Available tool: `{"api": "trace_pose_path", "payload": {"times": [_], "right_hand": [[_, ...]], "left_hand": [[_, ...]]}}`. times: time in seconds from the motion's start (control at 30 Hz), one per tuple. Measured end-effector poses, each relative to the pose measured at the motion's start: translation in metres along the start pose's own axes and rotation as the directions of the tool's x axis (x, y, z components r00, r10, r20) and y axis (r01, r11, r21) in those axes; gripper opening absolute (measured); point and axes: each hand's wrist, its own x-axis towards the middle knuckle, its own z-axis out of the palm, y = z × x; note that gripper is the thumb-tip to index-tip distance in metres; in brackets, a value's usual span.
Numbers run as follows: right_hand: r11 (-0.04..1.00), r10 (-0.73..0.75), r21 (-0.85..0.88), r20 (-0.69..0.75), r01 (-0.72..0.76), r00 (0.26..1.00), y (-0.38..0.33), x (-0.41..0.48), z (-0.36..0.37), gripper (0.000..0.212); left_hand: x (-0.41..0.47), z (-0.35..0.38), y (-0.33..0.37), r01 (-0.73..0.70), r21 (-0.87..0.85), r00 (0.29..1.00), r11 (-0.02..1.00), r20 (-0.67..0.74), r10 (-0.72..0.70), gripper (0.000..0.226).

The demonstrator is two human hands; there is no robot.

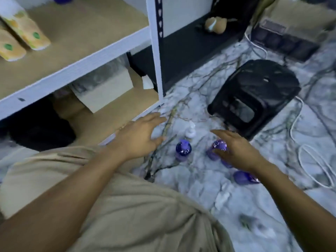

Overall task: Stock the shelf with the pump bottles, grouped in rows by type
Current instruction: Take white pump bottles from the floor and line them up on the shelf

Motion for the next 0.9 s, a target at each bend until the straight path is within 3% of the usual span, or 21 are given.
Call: {"api": "trace_pose_path", "payload": {"times": [0.3, 0.5, 0.7, 0.9], "right_hand": [[0.959, 0.278, 0.063, -0.023, -0.276, 0.960, 0.095, -0.104, 0.019, 0.073], [0.935, 0.348, 0.065, 0.030, -0.349, 0.937, 0.119, -0.158, 0.047, 0.073], [0.911, 0.396, 0.102, 0.052, -0.399, 0.917, 0.126, -0.187, 0.070, 0.071], [0.852, 0.495, 0.050, 0.249, -0.521, 0.833, 0.138, -0.208, 0.095, 0.071]], "left_hand": [[0.058, 0.118, 0.114, -0.195, -0.031, 0.925, 0.980, 0.326, 0.194, 0.066], [0.084, 0.150, 0.131, -0.219, -0.022, 0.895, 0.975, 0.393, 0.210, 0.066], [0.128, 0.143, 0.103, -0.173, 0.110, 0.941, 0.979, 0.311, 0.131, 0.058], [0.166, 0.146, 0.090, -0.182, 0.434, 0.949, 0.882, 0.314, 0.042, 0.060]]}}
